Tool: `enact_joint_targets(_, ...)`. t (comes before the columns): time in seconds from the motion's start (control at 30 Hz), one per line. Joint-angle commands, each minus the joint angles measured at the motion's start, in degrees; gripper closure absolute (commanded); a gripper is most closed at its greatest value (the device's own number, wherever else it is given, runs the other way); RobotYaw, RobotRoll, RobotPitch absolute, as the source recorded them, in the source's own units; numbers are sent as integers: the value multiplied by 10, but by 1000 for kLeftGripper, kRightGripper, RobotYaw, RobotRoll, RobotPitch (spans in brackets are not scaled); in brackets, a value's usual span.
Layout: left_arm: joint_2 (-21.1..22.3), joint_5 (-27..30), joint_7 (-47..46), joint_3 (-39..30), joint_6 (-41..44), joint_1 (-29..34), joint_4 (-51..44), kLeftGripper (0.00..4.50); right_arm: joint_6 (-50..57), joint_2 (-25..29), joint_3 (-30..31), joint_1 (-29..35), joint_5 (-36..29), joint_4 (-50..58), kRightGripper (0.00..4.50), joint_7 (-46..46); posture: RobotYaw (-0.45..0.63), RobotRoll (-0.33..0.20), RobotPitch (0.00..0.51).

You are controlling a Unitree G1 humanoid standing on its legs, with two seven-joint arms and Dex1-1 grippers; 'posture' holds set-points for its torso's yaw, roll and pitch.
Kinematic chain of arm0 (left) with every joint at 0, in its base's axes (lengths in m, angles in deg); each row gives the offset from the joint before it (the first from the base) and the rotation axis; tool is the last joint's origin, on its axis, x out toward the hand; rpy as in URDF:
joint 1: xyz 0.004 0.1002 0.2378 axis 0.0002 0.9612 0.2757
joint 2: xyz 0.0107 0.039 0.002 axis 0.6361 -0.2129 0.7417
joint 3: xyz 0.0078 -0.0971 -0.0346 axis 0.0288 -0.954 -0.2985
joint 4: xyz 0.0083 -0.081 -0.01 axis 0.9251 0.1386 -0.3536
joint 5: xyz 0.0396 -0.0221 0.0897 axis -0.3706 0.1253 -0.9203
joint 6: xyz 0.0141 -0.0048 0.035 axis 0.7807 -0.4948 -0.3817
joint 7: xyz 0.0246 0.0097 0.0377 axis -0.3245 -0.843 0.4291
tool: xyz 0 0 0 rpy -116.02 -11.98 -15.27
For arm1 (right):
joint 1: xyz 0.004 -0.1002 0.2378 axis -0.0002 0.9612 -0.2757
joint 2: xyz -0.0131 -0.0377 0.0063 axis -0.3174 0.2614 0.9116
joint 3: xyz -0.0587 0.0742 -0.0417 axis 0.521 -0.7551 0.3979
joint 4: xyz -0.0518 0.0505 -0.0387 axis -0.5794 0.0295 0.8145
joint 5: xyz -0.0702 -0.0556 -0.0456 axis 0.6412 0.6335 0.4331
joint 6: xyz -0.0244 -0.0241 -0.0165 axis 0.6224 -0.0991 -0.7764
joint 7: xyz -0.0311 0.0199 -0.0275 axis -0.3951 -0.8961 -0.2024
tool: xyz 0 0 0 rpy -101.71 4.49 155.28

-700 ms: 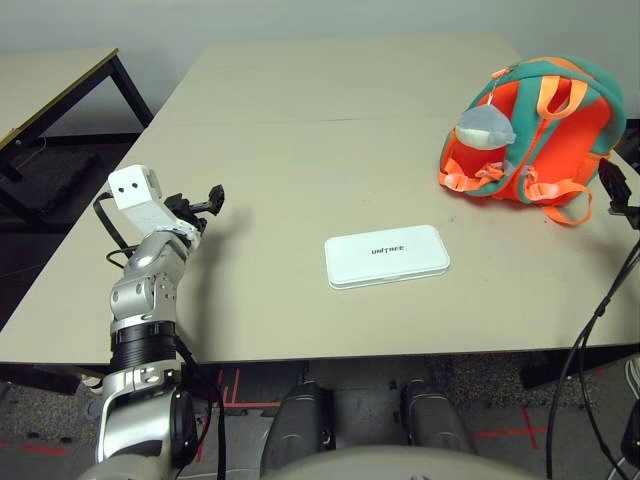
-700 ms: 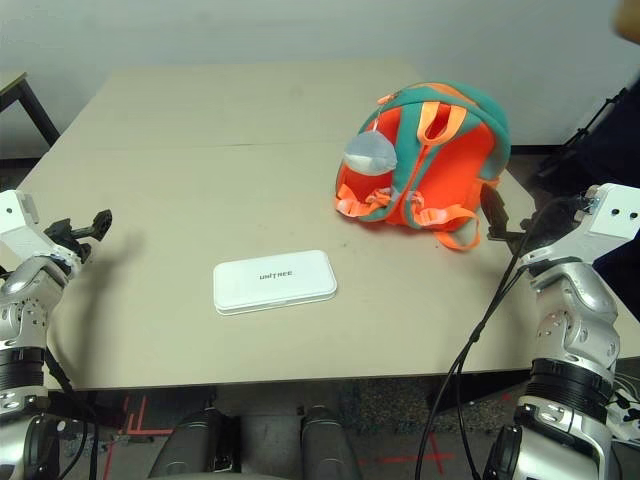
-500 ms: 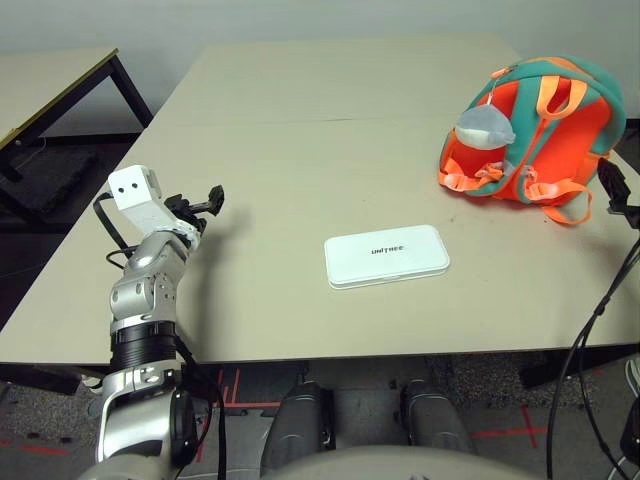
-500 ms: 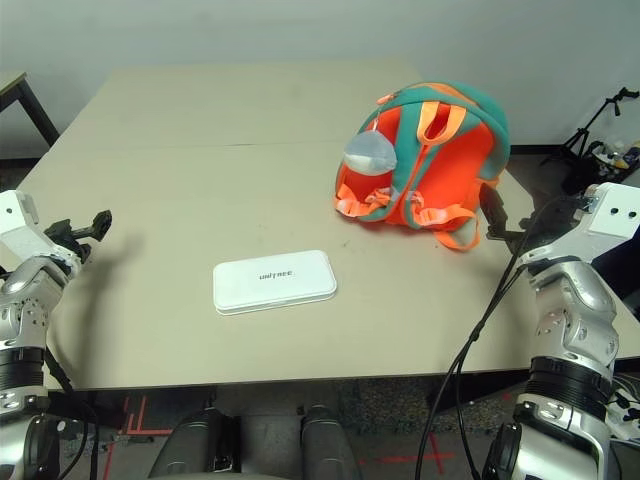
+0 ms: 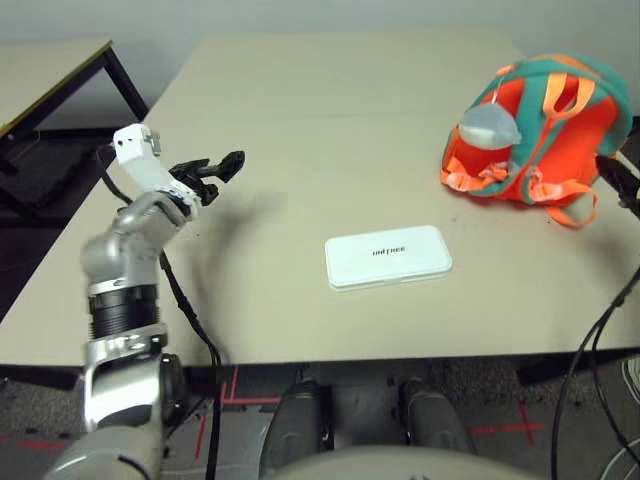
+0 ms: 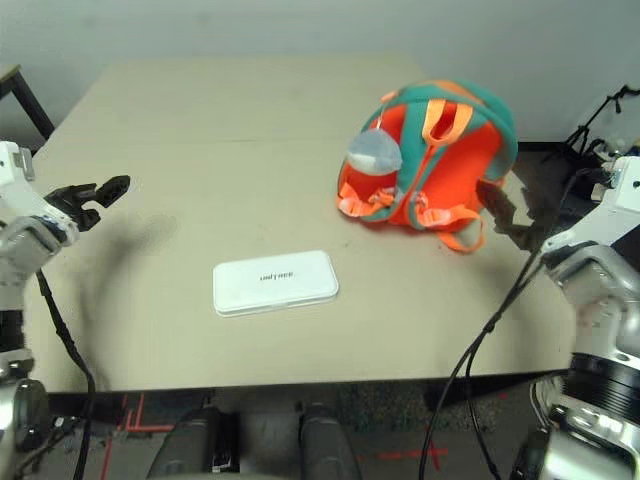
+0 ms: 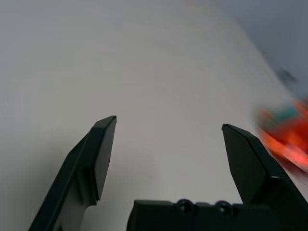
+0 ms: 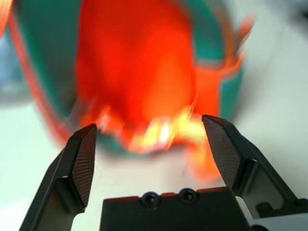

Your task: Put the pencil case into the backpack and zip it.

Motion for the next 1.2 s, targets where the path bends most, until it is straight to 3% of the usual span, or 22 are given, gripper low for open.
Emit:
enact_joint_targets(0.03, 35, 101, 9, -21, 174, -9, 12, 0, 222, 19, -18, -23, -96, 37, 10, -5, -18, 0, 56)
enact_joint_targets(0.13, 54, 194, -17, 6, 181, 7, 47, 0, 265, 27, 10, -27, -167, 26, 10, -14, -7, 0, 53)
enact_joint_targets(0.23, 33, 245, -72, 22, 181, 23, 57, 0, 265, 10, 60, -36, -207, 11, 10, -50, -2, 0, 44)
enact_joint_targets(0.43, -36, 321, -191, 46, 181, 71, 43, 0, 265, -37, 143, -69, -203, -28, 1769, -114, 20, 0, 35)
enact_joint_targets(0.7, -105, 346, -281, 41, 179, 92, 42, 0, 265, -68, 190, -111, -176, -49, 4382, -143, 33, 0, 44)
enact_joint_targets(1.2, -113, 352, -306, 58, 172, 96, 79, 0, 265, -145, 237, -148, -71, -27, 4449, -170, 39, 0, 48)
